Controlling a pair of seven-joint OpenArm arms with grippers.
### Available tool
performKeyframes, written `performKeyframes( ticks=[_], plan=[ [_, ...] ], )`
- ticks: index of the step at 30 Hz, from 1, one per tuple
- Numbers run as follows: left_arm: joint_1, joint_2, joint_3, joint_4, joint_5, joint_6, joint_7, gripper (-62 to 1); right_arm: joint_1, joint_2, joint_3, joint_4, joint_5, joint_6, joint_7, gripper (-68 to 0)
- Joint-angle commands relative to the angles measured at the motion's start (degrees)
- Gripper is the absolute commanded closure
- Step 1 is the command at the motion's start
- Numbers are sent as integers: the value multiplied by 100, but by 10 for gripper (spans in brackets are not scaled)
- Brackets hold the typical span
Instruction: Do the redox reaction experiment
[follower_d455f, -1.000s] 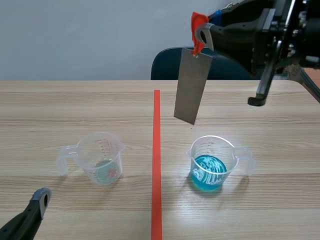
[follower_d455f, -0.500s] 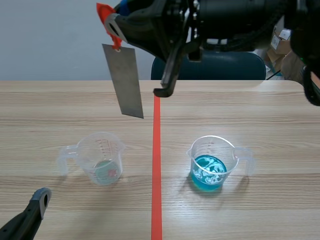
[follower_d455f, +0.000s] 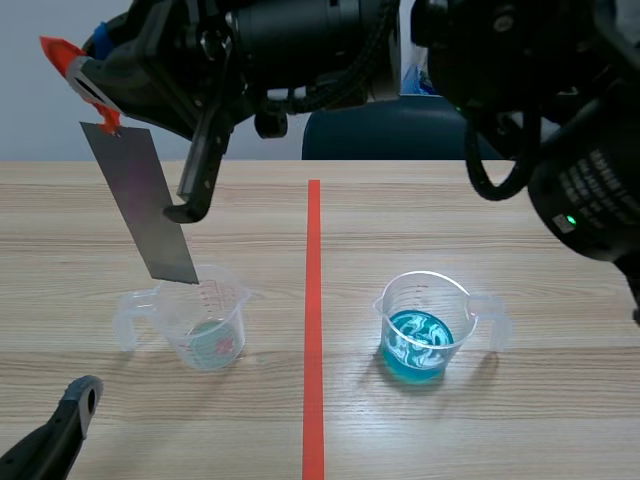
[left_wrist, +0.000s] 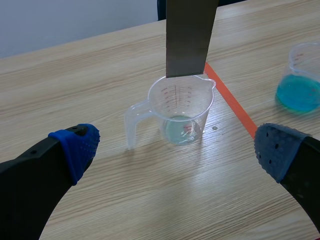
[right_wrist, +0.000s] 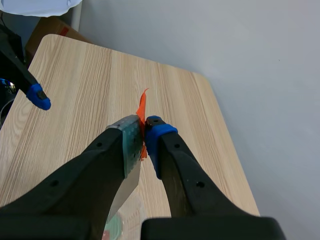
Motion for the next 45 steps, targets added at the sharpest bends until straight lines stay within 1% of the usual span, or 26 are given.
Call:
performKeyframes(
  ticks=[1,9,45],
  plan=[
    [-15,28,26,111,-33,2,-116,-623,168,-72,-4,-28,83,35,26,-7],
    [-15,28,26,111,-33,9,-118,-623,330,-286,-76,-243,76,35,-98,-7],
    [-15,28,24,111,-33,11,-116,-623,330,-289,-83,-243,76,35,-192,-7]
  ],
)
